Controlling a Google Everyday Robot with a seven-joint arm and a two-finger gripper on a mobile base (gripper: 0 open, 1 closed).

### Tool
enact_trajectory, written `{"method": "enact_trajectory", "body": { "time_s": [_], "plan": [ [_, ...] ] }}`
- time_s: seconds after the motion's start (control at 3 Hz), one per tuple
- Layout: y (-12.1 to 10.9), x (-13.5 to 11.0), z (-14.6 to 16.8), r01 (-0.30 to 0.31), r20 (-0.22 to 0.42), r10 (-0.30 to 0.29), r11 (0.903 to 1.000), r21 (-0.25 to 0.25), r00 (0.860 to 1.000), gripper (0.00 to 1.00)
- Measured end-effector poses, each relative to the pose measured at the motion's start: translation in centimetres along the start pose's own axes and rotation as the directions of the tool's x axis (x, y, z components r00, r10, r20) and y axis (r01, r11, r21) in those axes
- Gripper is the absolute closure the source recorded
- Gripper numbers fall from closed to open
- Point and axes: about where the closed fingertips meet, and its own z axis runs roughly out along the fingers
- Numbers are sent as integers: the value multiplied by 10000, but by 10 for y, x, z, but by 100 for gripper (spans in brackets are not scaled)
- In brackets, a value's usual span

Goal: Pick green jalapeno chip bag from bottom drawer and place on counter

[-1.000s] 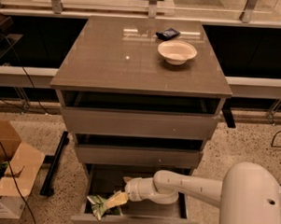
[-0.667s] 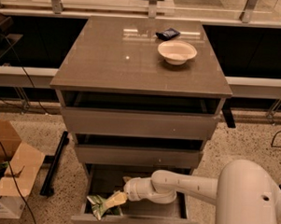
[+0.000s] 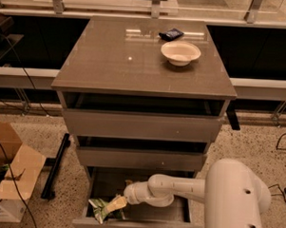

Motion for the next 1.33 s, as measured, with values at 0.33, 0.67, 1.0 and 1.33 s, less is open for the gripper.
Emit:
{"method": "enact_trajectory", "body": {
  "time_s": [0.33,0.67,1.0,1.33],
  "plan": [
    [-8,20,26,-219,-472,218,9998,-15,9986,0],
    [-4,35,54,-504,-740,477,9981,-346,9961,0],
    [5,48,78,-873,-931,802,9933,-758,9924,18],
    [9,56,86,-1086,-1030,994,9902,-880,9897,42]
  ]
}}
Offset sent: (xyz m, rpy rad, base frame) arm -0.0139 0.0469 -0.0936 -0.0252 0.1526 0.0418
